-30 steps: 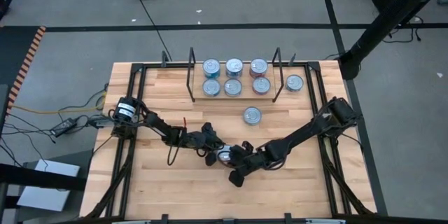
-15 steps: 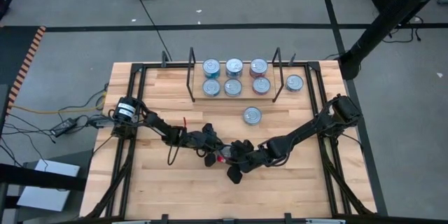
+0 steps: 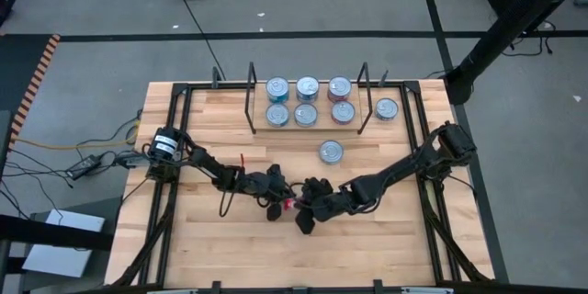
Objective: Stack canned seafood by type on shelf
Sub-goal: Stack the red tuna can on top of the red tuna can on the shelf
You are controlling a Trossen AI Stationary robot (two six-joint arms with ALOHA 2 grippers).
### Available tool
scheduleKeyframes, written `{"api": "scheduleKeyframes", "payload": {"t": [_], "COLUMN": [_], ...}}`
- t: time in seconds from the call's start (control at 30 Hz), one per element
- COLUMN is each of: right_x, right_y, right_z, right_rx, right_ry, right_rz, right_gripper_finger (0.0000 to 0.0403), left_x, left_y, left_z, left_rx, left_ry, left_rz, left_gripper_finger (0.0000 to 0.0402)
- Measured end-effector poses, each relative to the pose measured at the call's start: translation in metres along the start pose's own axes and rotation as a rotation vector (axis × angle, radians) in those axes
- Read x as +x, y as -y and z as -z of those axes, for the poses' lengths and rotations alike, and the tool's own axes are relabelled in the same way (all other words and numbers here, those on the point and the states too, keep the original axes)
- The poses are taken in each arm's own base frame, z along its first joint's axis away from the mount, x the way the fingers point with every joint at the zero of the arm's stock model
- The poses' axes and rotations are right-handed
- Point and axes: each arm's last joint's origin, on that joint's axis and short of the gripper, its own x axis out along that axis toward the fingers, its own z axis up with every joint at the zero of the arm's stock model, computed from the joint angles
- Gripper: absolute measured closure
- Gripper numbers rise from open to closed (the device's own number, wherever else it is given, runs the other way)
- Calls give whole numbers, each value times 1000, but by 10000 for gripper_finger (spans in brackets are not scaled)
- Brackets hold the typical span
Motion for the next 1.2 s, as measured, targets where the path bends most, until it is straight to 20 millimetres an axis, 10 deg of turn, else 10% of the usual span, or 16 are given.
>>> {"api": "scheduleKeyframes", "payload": {"t": [1.2], "right_x": [6], "right_y": [9], "right_z": [-14], "right_rx": [37], "right_ry": [-24], "right_rz": [-14], "right_gripper_finger": [369], "left_x": [-3], "left_y": [-2], "left_z": [6], "left_rx": [4], "left_ry": [-32], "left_rz": [-8], "left_gripper_finger": [399]}}
